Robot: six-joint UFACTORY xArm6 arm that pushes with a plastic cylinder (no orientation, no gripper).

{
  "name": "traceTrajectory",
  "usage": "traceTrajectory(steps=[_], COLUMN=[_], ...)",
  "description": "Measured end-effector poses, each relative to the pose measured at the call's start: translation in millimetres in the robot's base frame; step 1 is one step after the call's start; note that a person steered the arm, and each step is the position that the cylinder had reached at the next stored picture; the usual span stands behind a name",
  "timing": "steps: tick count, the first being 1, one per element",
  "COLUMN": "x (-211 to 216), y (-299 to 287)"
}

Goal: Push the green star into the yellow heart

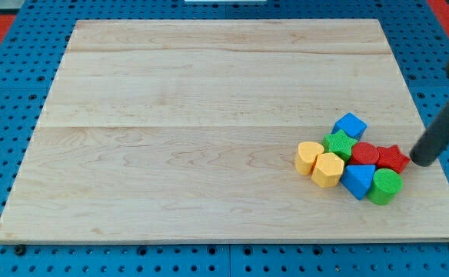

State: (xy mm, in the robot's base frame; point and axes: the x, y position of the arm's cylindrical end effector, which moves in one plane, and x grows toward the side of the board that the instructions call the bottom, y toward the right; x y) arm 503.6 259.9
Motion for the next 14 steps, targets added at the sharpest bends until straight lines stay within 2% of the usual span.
traceTrajectory(steps=[3,5,6,7,9,10,12,14], x=[23,15,-8,-34,-45,-50,-43,-18], y=[-5,-22,-34,-72,-90,-45,-33,-111])
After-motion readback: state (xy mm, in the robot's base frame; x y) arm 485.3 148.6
